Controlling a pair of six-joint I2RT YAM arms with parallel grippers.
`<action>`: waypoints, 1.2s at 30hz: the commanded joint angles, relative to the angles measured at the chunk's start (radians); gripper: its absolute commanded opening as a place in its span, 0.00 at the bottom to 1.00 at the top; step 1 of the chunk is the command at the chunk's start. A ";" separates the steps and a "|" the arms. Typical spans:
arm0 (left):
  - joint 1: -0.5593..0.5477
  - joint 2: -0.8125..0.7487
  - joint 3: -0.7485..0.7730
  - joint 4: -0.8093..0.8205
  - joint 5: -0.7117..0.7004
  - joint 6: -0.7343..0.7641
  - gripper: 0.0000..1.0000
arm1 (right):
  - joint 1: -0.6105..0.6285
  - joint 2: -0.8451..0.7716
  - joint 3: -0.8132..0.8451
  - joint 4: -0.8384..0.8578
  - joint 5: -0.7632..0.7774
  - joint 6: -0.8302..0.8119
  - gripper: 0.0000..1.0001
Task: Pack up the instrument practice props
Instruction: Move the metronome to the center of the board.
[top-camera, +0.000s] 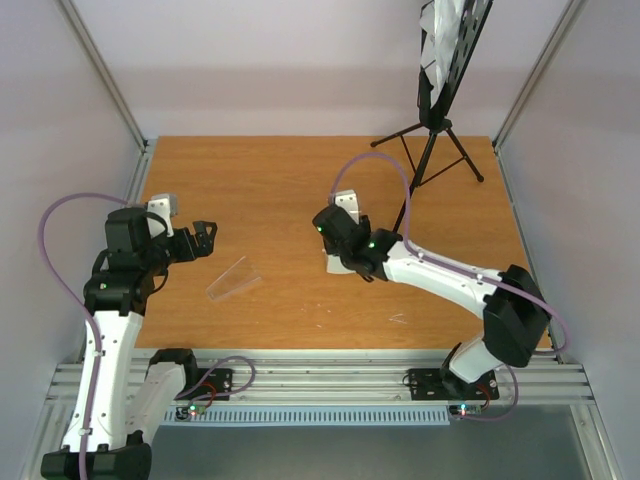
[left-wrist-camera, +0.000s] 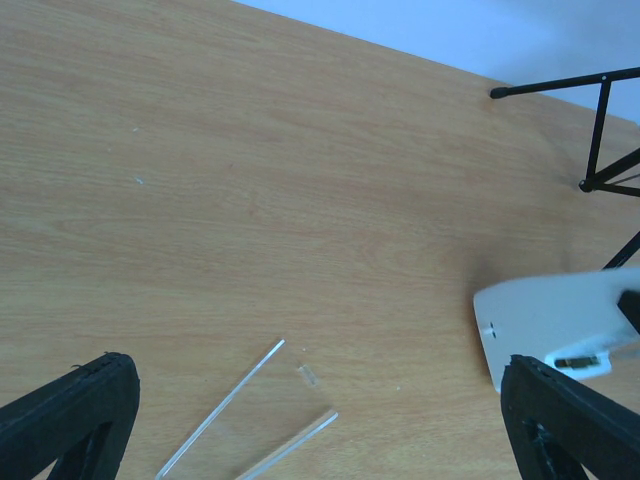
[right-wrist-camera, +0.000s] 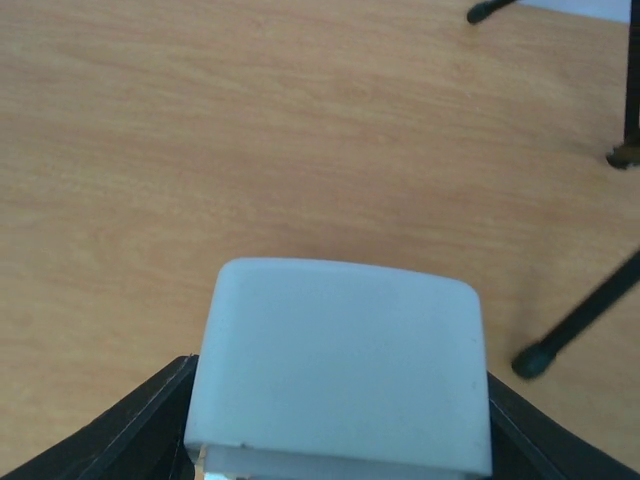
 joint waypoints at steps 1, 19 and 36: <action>-0.003 -0.012 -0.014 0.038 0.001 0.009 0.99 | 0.066 -0.109 -0.060 -0.042 0.152 0.181 0.54; -0.004 -0.007 -0.019 0.042 0.003 0.012 0.99 | 0.183 -0.243 -0.187 -0.177 0.112 0.331 0.95; -0.035 0.018 -0.012 0.078 0.030 -0.009 0.99 | -0.152 -0.724 -0.372 -0.099 -0.722 -0.128 0.99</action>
